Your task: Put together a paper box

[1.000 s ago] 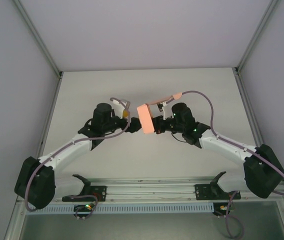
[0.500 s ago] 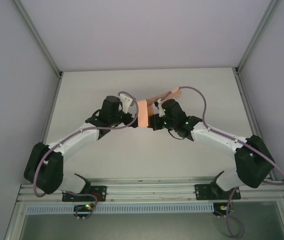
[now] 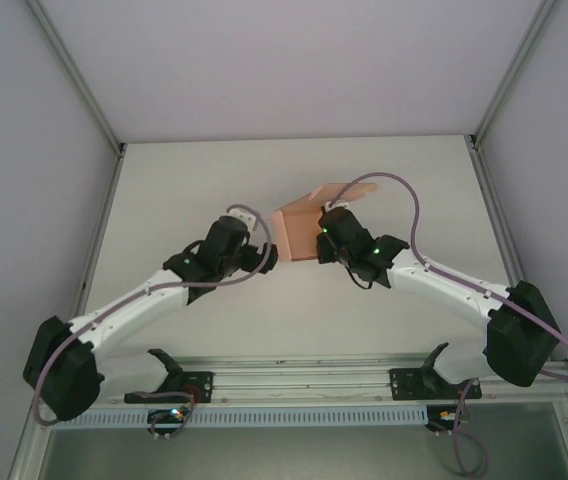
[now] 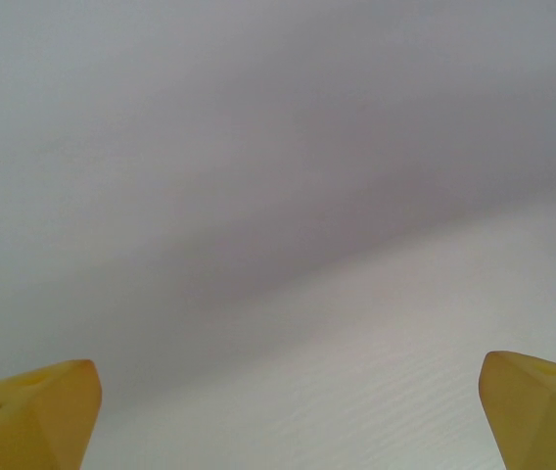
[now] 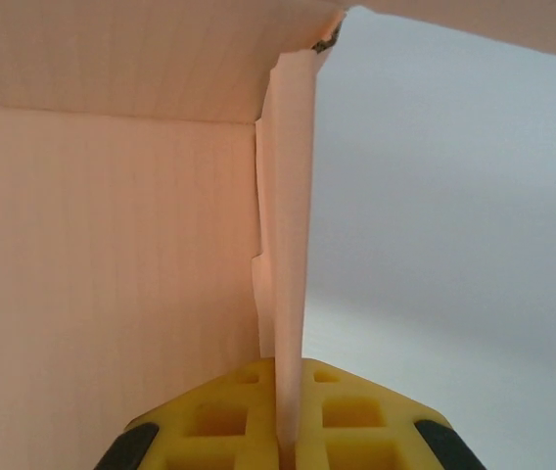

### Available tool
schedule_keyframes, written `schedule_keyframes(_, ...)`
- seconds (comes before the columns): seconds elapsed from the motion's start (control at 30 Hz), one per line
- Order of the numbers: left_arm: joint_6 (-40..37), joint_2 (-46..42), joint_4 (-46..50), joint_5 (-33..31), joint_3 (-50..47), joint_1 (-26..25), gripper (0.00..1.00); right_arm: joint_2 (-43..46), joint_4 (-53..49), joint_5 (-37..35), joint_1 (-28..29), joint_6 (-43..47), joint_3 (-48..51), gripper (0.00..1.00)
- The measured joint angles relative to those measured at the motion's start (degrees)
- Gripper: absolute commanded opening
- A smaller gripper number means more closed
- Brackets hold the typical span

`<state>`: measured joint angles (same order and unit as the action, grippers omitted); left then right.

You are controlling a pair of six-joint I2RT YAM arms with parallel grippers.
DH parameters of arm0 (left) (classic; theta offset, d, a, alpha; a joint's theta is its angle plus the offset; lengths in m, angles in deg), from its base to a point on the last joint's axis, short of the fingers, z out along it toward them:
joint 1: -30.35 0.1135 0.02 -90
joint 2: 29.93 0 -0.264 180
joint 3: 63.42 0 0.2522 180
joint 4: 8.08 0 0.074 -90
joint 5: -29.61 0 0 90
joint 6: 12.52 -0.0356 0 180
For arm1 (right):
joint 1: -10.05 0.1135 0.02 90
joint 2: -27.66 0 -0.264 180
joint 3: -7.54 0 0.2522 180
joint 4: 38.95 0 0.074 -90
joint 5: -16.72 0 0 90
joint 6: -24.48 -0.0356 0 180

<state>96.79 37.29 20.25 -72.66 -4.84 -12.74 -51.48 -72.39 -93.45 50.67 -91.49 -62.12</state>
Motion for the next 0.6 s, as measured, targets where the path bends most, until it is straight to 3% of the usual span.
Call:
schedule_keyframes(0.13,5.07,-4.13,7.5,-5.51,-2.64,0.57,1.0,0.13,-4.07,-4.42,-0.83,0.17,1.14,0.0)
schedule_keyframes(0.27,7.39,-8.44,10.1,-6.67,-5.4,1.7,1.0,-2.12,-6.27,-5.95,-0.83,-1.09,1.31,0.0)
schedule_keyframes(0.53,8.2,-10.67,10.19,-6.86,-6.08,2.38,1.0,-18.6,-8.31,-5.31,-0.59,-5.92,-0.11,0.0)
schedule_keyframes(0.6,8.2,-10.67,10.16,-6.84,-6.08,2.45,1.0,-21.49,-8.92,-4.55,-0.57,-7.1,-1.62,0.06)
